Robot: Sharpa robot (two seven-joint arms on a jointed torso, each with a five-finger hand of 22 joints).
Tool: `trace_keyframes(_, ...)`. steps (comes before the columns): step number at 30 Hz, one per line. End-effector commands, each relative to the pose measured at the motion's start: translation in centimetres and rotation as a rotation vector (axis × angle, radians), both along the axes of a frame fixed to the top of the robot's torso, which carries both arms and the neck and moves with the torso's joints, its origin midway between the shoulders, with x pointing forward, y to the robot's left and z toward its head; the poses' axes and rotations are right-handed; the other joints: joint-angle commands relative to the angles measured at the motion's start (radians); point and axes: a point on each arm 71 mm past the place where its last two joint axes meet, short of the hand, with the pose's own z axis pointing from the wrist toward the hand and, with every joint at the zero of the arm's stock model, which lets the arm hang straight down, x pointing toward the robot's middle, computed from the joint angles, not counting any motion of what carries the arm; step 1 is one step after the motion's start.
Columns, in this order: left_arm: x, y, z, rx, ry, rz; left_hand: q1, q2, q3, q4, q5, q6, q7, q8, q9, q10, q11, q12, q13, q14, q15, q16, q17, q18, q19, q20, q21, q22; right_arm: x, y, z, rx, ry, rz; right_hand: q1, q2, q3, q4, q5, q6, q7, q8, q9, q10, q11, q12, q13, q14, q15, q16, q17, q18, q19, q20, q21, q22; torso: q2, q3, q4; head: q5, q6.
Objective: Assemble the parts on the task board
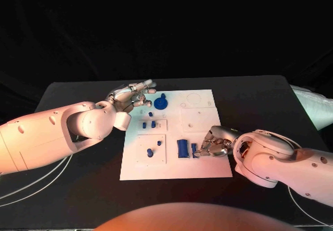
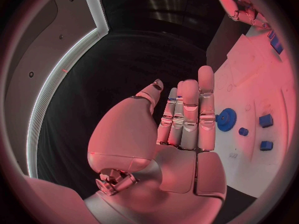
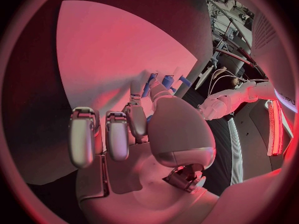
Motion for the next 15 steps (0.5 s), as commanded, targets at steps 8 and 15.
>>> trace_keyframes(8, -0.1, -0.1, 0.1, -0.008, -0.008, -0.015, 0.003, 0.001, -0.005, -0.001, 0.005, -0.008, -0.001, 0.005, -0.001, -0.008, 0.001, 0.004, -0.001, -0.006, -0.002, 0.0, -0.001, 0.011, -0.007, 0.002, 0.0, -0.002, -0.1, 0.1, 0.2, 0.05, -0.026, 0.002, -0.013, 0.0, -0.032, 0.01, 0.001, -0.013, 0.003, -0.005, -0.002, 0.001, 0.001, -0.012, 0.044, 0.086, 0.001, 0.0, 0.174, -0.012, 0.024, -0.001, -0.006, 0.045, -0.001, 0.0008, -0.0029, 0.0, 0.009)
trace_keyframes(15, -0.1, 0.3, -0.3, 0.003, -0.003, -0.004, 0.003, 0.002, -0.006, 0.0, 0.005, -0.01, 0.0, 0.006, -0.001, -0.01, 0.001, 0.006, -0.002, -0.009, -0.002, -0.001, -0.005, 0.011, -0.009, 0.002, 0.0, -0.003, 0.9, -1.4, 1.8, 0.257, 0.017, -0.1, -0.012, -0.005, -0.073, 0.024, 0.055, -0.061, 0.02, -0.029, -0.008, -0.029, 0.015, -0.083, 0.008, 0.079, 0.011, -0.021, 0.14, -0.002, 0.004, 0.006, -0.039, -0.003, -0.01, -0.0044, -0.0024, -0.011, 0.027)
